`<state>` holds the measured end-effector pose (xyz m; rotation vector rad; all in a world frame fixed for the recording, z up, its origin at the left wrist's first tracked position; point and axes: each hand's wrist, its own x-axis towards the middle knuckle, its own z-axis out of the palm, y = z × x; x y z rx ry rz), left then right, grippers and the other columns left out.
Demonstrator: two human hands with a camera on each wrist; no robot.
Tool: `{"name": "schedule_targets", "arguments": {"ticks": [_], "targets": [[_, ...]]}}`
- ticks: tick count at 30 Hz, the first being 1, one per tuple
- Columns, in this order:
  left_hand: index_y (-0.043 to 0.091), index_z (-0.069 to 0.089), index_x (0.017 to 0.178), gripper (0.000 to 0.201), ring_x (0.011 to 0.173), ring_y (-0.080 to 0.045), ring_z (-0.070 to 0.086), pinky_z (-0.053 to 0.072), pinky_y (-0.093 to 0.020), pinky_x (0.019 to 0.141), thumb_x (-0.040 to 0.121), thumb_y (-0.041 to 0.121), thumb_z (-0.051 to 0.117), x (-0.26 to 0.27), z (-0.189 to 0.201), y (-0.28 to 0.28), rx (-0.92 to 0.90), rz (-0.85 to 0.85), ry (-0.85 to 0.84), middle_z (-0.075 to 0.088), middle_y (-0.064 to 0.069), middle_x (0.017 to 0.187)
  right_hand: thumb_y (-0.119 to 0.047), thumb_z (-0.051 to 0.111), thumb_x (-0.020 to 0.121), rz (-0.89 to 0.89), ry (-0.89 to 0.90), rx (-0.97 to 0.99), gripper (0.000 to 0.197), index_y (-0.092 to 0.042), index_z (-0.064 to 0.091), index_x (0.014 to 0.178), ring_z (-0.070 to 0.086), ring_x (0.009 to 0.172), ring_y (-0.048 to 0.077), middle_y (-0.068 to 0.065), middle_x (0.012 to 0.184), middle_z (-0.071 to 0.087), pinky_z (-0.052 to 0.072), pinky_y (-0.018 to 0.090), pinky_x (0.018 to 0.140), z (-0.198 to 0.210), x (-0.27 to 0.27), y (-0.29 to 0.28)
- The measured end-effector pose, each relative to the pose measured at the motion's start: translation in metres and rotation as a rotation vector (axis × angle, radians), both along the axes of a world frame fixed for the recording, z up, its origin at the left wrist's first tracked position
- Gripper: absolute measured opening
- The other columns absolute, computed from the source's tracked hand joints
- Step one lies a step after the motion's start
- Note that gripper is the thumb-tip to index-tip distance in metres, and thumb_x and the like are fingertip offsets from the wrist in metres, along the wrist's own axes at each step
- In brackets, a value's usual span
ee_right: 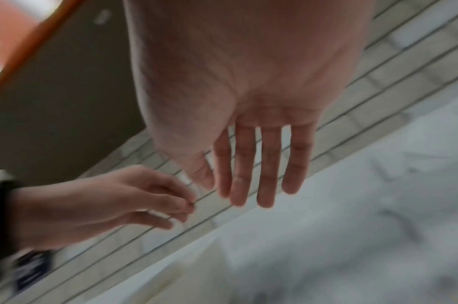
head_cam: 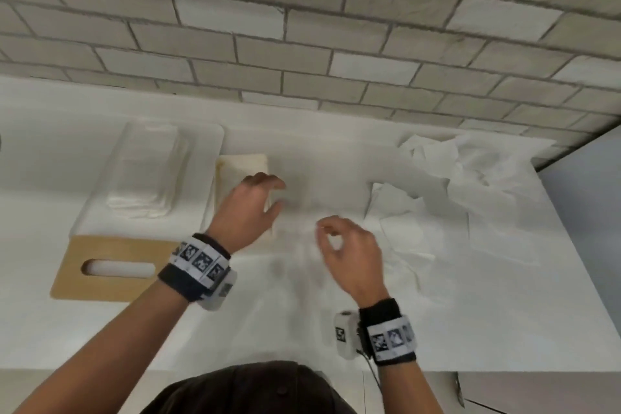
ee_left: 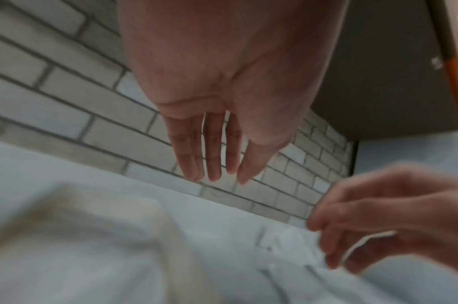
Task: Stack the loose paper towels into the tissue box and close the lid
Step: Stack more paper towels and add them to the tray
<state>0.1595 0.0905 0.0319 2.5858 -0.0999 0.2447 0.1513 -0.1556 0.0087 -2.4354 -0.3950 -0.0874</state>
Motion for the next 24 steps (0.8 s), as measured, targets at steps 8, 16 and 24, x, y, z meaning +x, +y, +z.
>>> {"name": "schedule_targets", "arguments": {"ticks": [8, 16, 24], "targets": [[0.023, 0.070, 0.102, 0.013, 0.102, -0.029, 0.070, 0.059, -0.044, 0.089, 0.098, 0.032, 0.061, 0.069, -0.058, -0.163, -0.071, -0.043, 0.419, 0.075, -0.005, 0.107, -0.051, 0.072, 0.097, -0.577, 0.378, -0.147, 0.053, -0.013, 0.060, 0.132, 0.060, 0.123, 0.042, 0.016, 0.135, 0.059, 0.053, 0.049, 0.095, -0.061, 0.091, -0.167], [0.000, 0.043, 0.147, 0.065, 0.134, -0.039, 0.056, 0.049, -0.038, 0.101, 0.102, 0.041, 0.064, 0.128, -0.114, -0.260, -0.212, 0.176, 0.696, 0.054, -0.019, 0.147, -0.045, 0.063, 0.100, -0.458, 0.516, -0.183, 0.040, -0.027, 0.052, 0.133, 0.059, 0.125, 0.034, 0.004, 0.126, 0.067, 0.045, 0.055, 0.099, -0.090, 0.084, -0.186], [0.005, 0.065, 0.133, 0.057, 0.120, -0.036, 0.068, 0.056, -0.040, 0.098, 0.090, 0.040, 0.079, 0.143, -0.118, -0.265, -0.523, 0.286, 0.670, 0.072, -0.013, 0.131, -0.032, 0.066, 0.103, -0.410, 0.484, 0.025, 0.021, -0.014, 0.060, 0.114, 0.059, 0.110, 0.038, 0.013, 0.110, 0.070, 0.046, 0.039, 0.083, -0.092, 0.084, -0.212]]}}
